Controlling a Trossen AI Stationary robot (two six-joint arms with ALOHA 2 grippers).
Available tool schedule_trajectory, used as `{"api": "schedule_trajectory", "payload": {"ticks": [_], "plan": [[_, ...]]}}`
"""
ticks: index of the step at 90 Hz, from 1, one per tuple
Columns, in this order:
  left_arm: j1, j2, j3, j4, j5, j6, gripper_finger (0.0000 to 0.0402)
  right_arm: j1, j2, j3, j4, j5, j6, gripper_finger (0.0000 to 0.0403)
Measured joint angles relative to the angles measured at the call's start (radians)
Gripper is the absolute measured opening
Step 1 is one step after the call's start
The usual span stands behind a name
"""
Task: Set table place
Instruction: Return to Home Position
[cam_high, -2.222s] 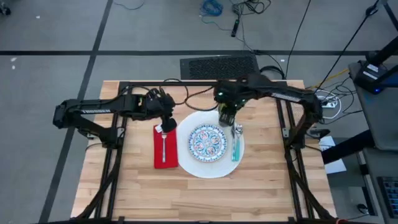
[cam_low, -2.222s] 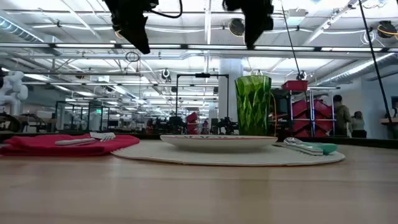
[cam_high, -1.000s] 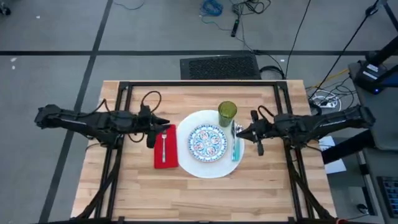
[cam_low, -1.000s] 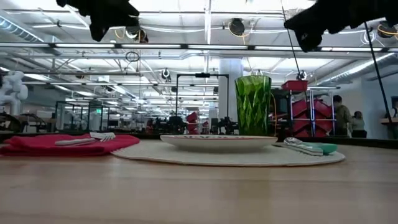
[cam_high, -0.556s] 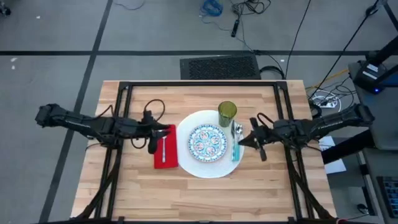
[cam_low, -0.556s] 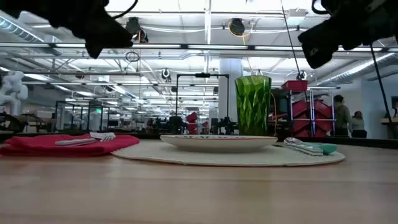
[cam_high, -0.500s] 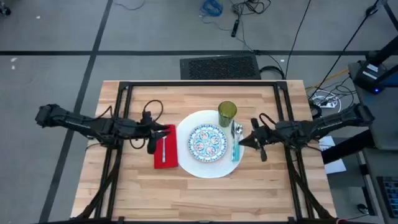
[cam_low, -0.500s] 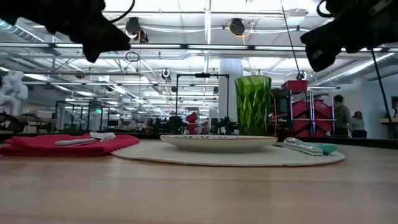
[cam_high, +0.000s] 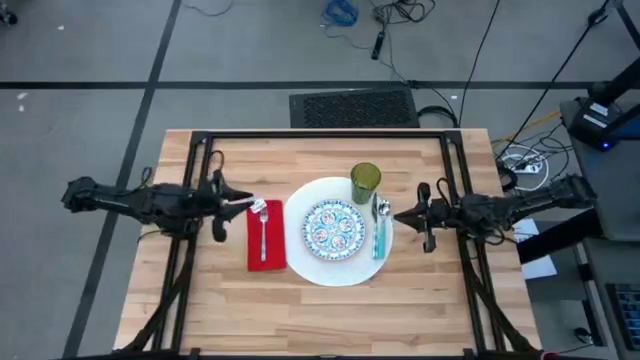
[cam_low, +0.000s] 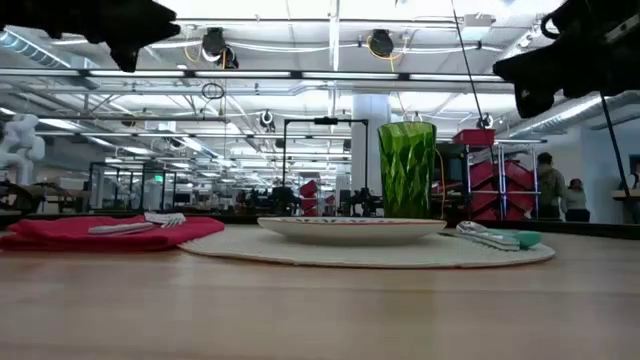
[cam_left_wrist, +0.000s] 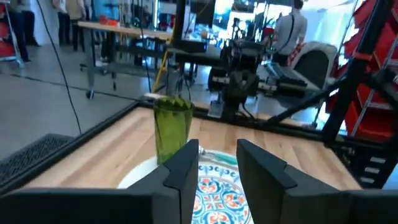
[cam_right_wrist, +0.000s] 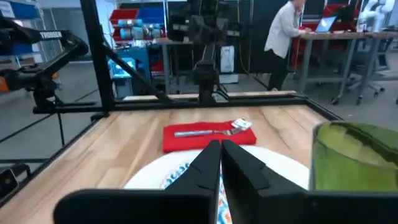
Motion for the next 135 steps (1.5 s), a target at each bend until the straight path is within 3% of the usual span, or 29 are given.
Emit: {"api": "schedule_trajectory", "payload": {"ticks": [32, 47, 62, 68, 74, 101, 120, 135], "plan": [[0.0, -0.087, -0.027, -0.062, 0.0, 0.008, 0.0095, 0.0, -0.251, 0.0, -0.198, -0.125, 0.014, 0.0001], [0.0, -0.087, -0.168, 0.167, 0.0, 0.002, 0.0095, 0.0, -0.334, 0.001, -0.265, -0.185, -0.001, 0.0001], [0.0, -0.087, -0.305, 0.445, 0.0, -0.001, 0.0095, 0.0, -0.334, -0.008, -0.318, -0.206, 0.025, 0.0001], [0.0, -0.087, -0.323, 0.465, 0.0, 0.0, 0.0095, 0.0, -0.334, -0.031, -0.286, -0.211, 0.027, 0.0001], [0.0, -0.086, -0.323, 0.435, 0.006, 0.015, 0.0095, 0.001, -0.334, -0.063, -0.226, -0.211, 0.027, 0.0001], [0.0, -0.151, -0.321, 0.262, -0.03, 0.107, 0.0095, 0.001, -0.335, -0.063, -0.258, -0.24, 0.038, 0.0001], [0.0, -0.318, -0.246, -0.035, 0.004, 0.094, 0.0095, 0.001, -0.335, -0.063, -0.256, -0.259, 0.035, 0.0001], [0.0, -0.322, -0.173, -0.199, 0.061, 0.07, 0.0095, 0.0, -0.334, -0.063, -0.255, -0.259, 0.004, 0.0001]]}}
